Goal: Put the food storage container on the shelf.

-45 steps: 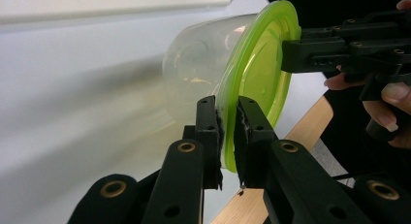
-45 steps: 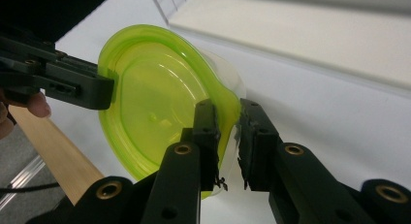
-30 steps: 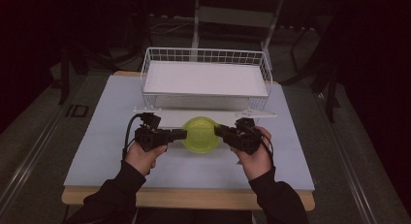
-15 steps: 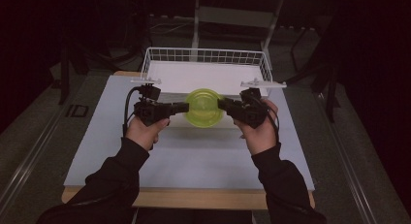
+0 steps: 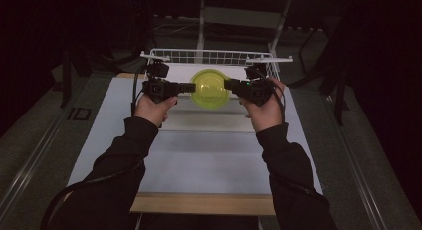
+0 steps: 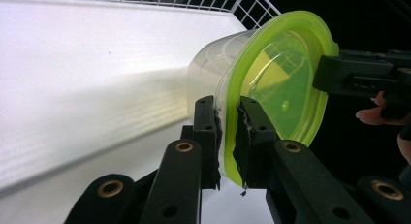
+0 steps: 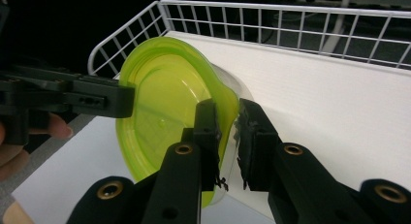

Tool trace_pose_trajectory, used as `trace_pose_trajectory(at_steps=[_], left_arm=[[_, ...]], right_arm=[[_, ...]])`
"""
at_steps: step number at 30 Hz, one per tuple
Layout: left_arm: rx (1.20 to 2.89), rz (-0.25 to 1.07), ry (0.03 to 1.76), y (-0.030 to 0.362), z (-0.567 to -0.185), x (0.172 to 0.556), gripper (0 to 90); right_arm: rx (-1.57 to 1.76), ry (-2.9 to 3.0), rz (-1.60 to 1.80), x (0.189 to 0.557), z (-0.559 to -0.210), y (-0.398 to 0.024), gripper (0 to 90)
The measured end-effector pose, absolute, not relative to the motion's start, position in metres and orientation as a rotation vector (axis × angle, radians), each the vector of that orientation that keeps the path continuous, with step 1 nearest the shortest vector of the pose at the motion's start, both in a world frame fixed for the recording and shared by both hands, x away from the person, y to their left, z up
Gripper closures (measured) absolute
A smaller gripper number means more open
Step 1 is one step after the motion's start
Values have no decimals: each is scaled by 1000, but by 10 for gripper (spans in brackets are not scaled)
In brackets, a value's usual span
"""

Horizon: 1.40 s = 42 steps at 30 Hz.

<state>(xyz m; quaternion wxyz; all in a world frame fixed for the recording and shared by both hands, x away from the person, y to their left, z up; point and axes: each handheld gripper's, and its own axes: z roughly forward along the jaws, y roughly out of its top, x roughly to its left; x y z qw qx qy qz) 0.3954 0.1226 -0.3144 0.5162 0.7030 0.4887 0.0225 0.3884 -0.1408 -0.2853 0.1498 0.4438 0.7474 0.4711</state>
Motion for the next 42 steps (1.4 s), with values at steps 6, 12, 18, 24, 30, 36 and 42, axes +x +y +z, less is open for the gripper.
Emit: trace_pose_trajectory(at_steps=[6,12,18,24,30,36,42], left_arm=[[1695,69,1217,118,-315,410,809],[1702,83,1234,115,-313,420,810],[1715,86,1251,110,-311,429,784],[1673,56,1246,107,-319,438,748],[1671,63,1258,102,-322,441,614],[1654,173,1303,104,-319,444,504],[1630,253,1274,110,-312,440,396]], right_arm=[[1308,2147,1316,406,-289,-138,790],[1342,2145,1305,422,-293,-139,785],[1398,2148,1315,438,-292,-140,762],[1457,2146,1376,455,-297,-144,632],[1524,2138,1387,462,-304,-145,568],[1503,2148,1325,466,-302,-142,501],[1437,2148,1347,456,-294,-142,477]])
